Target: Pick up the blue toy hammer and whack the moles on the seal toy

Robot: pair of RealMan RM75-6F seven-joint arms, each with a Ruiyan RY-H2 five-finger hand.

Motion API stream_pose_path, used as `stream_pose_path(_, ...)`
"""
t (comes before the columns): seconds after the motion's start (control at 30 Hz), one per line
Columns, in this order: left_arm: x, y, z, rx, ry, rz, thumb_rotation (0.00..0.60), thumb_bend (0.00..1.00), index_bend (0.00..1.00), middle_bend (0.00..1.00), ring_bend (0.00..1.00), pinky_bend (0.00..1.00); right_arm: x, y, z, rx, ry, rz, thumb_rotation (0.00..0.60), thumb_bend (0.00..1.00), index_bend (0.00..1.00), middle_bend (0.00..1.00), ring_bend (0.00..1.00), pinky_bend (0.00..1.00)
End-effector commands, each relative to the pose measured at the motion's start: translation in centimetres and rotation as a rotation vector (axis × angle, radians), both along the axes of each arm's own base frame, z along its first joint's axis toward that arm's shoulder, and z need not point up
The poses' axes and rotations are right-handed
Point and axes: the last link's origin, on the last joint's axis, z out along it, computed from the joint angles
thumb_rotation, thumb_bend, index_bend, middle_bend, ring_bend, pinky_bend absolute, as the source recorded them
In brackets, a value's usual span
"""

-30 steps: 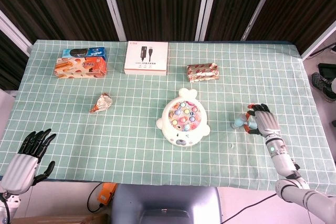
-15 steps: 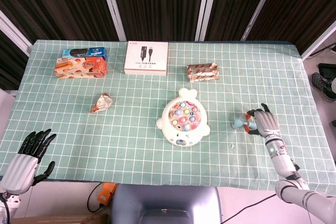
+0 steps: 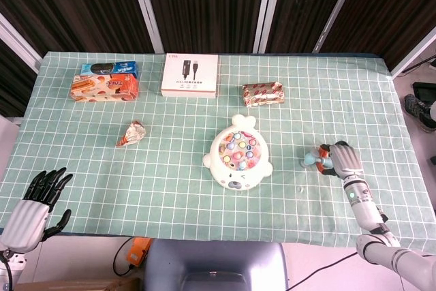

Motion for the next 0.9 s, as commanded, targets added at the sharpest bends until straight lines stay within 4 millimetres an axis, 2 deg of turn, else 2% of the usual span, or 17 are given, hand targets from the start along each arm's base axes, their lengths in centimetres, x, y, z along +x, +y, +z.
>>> stream_pose_path(0.03, 0.01, 0.00, 0.00, 0.000, 0.000, -0.001, 0.600, 0.41, 0.00, 0.00, 0.00, 0.02, -0.01, 0.00, -0.01, 0.000, -0.001, -0.001, 0.600, 0.55, 0.96, 0.62, 0.53, 0.48)
stream_pose_path(0.5, 0.01, -0.06, 0.06, 0.002, -0.003, -0.002, 0.600, 0.41, 0.00, 0.00, 0.00, 0.02, -0.26, 0.00, -0.11, -0.004, -0.004, -0.014, 0.600, 0.55, 0.96, 0.62, 0.55, 0.63)
stream_pose_path(0.9, 0.00, -0.10, 0.13, 0.003, -0.006, -0.002, 0.600, 0.41, 0.00, 0.00, 0.00, 0.02, -0.05, -0.25, 0.18, -0.031, -0.017, -0.004, 0.600, 0.55, 0.97, 0.63, 0.57, 0.65)
